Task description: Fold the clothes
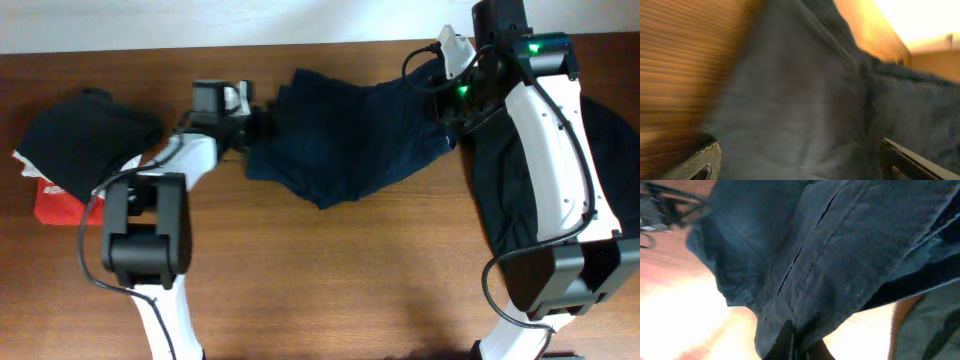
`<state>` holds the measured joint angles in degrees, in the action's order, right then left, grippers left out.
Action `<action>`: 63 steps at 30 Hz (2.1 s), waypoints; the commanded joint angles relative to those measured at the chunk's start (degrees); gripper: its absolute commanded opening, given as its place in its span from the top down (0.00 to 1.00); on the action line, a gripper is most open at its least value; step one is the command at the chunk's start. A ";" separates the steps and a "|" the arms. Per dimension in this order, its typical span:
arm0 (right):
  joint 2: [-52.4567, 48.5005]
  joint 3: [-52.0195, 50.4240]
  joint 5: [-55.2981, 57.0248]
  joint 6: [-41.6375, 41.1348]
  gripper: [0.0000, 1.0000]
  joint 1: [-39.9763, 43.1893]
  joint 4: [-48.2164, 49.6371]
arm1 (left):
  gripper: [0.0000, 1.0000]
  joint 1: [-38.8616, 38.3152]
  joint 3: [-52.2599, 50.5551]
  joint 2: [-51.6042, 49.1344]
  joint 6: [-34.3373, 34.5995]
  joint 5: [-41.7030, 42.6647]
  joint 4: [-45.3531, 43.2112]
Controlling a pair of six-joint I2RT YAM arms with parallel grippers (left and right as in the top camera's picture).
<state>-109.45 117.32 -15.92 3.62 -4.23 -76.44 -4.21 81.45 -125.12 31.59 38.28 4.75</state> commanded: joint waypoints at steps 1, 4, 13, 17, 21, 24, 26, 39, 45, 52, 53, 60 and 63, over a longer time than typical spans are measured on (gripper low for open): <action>1.07 1.70 6.05 0.31 0.96 -0.24 -0.87 | 0.01 2.97 0.46 1.62 -1.95 1.38 1.38; 1.07 1.70 12.15 -1.09 0.96 -0.20 -1.29 | 0.01 3.10 0.46 1.62 -3.23 1.36 3.54; 0.44 1.70 3.21 -2.43 0.96 -1.64 8.46 | 0.01 0.63 0.35 1.60 -4.13 1.38 6.49; -2.78 1.68 2.49 -3.48 0.96 -6.27 15.58 | 0.01 -2.03 0.35 1.60 -4.52 -1.49 6.80; -7.41 1.68 1.92 -6.08 0.96 -10.29 22.40 | 0.01 -2.80 0.35 1.60 -4.52 -2.62 8.26; -11.26 1.68 0.66 -6.08 0.96 -13.60 26.64 | 0.01 -2.78 0.35 1.60 -4.79 -5.31 10.12; -14.12 1.68 0.66 -6.12 0.96 -15.74 30.93 | 0.02 -2.78 0.35 1.60 -6.47 -5.25 11.06; -18.56 1.62 -0.22 -10.32 0.96 -21.40 45.83 | 0.03 -2.78 0.35 1.60 -9.49 -6.62 17.90; -19.26 1.62 -12.24 -6.58 0.39 -22.03 46.38 | 0.05 -2.08 0.35 1.64 -10.93 -6.84 20.76; -19.17 1.64 -13.40 -7.08 0.40 -19.50 44.72 | 0.02 7.78 0.37 6.08 -11.17 -13.53 27.56; -19.15 1.64 -12.37 -8.52 0.41 -18.67 44.02 | 0.02 8.72 0.37 6.91 -11.17 -13.51 27.52; -19.08 1.64 6.67 -10.16 0.48 -12.24 24.04 | 0.01 6.95 0.35 8.57 -14.29 -6.58 21.73; -19.06 1.64 14.21 -10.12 0.45 -9.99 15.87 | 0.01 3.28 0.35 8.55 -13.64 -6.36 16.76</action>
<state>-128.22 118.08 -13.39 -6.09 -15.75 -56.34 2.72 82.19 -118.39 18.76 29.54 24.69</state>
